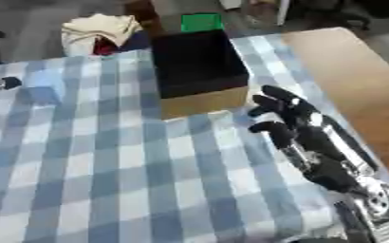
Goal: Pick up objects on the table and place them in the box.
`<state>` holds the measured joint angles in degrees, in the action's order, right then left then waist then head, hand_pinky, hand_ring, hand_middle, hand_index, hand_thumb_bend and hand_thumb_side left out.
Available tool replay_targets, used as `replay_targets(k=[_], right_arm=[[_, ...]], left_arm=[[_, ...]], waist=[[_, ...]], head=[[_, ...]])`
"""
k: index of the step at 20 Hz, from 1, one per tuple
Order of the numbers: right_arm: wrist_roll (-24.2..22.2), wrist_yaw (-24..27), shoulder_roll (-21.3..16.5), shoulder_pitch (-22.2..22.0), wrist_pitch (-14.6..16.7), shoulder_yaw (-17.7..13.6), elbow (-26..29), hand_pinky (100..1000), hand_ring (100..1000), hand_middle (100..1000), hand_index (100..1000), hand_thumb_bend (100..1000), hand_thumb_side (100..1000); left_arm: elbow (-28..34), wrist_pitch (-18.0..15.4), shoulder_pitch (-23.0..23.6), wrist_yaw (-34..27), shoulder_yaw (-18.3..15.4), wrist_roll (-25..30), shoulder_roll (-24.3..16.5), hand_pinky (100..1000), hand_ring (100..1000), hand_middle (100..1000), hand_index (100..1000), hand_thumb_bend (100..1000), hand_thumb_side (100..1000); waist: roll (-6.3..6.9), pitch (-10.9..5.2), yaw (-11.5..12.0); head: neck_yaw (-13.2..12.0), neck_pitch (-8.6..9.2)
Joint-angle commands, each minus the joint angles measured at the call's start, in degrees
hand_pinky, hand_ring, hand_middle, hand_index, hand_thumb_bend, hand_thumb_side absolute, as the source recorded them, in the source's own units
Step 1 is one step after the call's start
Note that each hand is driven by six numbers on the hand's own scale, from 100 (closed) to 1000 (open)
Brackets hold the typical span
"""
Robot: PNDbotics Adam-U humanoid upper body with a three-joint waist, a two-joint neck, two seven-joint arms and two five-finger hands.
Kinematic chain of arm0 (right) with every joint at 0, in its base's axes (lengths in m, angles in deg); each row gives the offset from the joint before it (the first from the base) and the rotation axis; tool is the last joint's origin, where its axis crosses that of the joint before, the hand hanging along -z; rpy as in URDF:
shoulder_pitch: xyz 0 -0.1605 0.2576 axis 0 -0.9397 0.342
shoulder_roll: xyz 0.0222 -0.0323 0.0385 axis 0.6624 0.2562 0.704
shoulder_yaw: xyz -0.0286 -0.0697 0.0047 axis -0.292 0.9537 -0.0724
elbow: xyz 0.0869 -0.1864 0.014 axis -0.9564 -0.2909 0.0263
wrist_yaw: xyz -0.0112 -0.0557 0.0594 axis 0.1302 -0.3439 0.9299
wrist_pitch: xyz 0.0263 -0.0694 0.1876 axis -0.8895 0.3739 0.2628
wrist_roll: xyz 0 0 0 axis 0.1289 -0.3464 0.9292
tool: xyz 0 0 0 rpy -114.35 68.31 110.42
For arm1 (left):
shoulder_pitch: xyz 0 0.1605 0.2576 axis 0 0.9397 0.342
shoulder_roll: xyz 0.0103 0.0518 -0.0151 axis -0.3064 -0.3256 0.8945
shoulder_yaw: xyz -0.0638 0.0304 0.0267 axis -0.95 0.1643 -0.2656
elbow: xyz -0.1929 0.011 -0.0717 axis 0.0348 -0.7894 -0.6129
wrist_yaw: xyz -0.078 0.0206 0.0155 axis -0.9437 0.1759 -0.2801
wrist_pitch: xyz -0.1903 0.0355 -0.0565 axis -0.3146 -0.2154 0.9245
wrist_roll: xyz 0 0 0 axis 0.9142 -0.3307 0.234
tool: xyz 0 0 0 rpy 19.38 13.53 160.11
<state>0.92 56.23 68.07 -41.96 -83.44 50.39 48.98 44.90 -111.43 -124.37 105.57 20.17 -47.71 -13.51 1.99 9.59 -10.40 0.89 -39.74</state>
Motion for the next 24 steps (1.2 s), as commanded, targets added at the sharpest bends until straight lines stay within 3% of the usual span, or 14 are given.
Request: replay_targets(k=[1, 13, 23, 24], right_arm=[[-0.33, -0.20, -0.43, 0.54, 0.19, 0.06, 1.29, 742, 1000, 705, 954, 181, 487], [-1.06, -0.24, -0.02, 0.99, 0.26, 0.51, 1.29, 742, 1000, 705, 954, 178, 493], [-1.43, -0.46, 0.36, 1.21, 0.26, 0.62, 1.29, 742, 1000, 705, 954, 177, 496], [-1.44, -0.51, 0.44, 1.19, 0.26, 0.60, 1.29, 742, 1000, 705, 955, 174, 497]], left_arm=[[-1.04, 0.27, -1.75, 2.19, -1.12, 0.13, -0.90, 821, 766, 758, 829, 689, 511], [-6.22, 3.57, -2.95, 11.14, -2.62, -3.20, 0.36, 802, 773, 774, 833, 736, 582], [-7.89, 3.99, -2.88, 15.64, -2.96, -5.07, 0.70, 789, 755, 748, 826, 750, 596], [-8.00, 4.09, -2.82, 15.83, -2.98, -5.15, 0.72, 798, 770, 778, 828, 738, 594]], waist=[[-0.07, -0.63, -0.25], [0.05, 0.25, -2.40], [0.03, 1.01, -3.32], [-0.03, 1.23, -3.55]], head=[[-0.42, 0.66], [-1.25, 1.73], [-1.75, 2.50], [-1.82, 2.63]])
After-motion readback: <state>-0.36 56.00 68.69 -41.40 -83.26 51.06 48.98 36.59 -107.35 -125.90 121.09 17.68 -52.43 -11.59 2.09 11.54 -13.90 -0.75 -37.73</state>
